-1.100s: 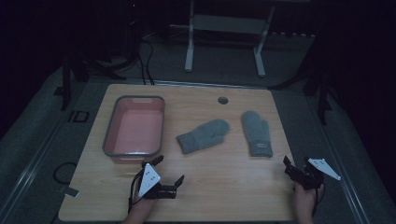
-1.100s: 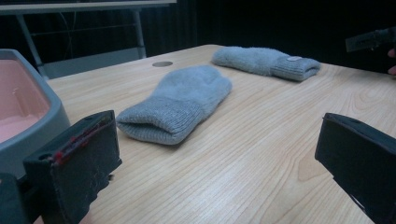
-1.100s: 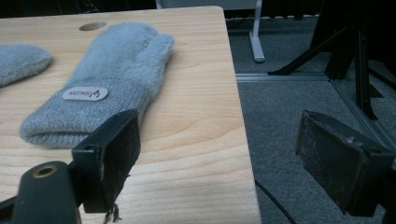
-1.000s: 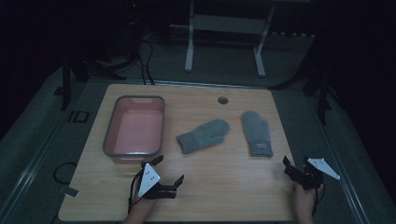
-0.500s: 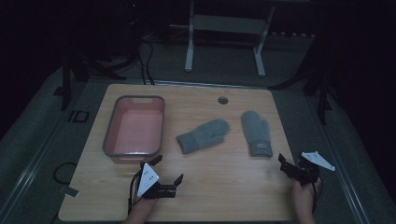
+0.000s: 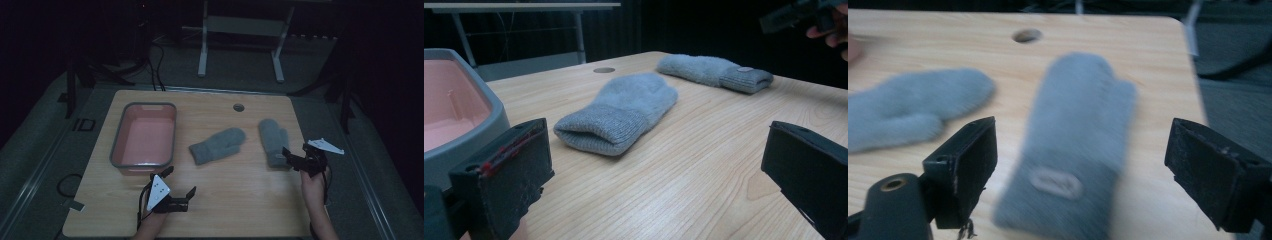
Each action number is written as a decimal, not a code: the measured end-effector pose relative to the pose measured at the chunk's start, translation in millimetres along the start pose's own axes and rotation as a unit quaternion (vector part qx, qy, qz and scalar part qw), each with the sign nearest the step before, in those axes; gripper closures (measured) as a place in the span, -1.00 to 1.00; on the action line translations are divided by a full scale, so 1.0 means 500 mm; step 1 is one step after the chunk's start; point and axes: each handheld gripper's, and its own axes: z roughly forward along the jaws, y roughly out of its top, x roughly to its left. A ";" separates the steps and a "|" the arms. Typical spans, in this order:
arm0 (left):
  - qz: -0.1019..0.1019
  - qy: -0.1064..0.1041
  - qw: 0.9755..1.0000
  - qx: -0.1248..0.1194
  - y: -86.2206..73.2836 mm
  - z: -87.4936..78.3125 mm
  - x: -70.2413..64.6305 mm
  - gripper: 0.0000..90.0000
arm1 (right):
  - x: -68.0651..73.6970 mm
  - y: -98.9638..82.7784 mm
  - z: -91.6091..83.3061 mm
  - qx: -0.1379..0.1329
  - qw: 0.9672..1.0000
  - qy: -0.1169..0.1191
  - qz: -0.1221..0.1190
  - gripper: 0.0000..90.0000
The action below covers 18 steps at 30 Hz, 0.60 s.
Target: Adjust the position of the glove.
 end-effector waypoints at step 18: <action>-0.005 -0.002 1.000 0.001 0.000 0.000 0.001 -1.00 | 0.160 0.072 0.114 -0.017 0.992 0.116 -0.042 -0.70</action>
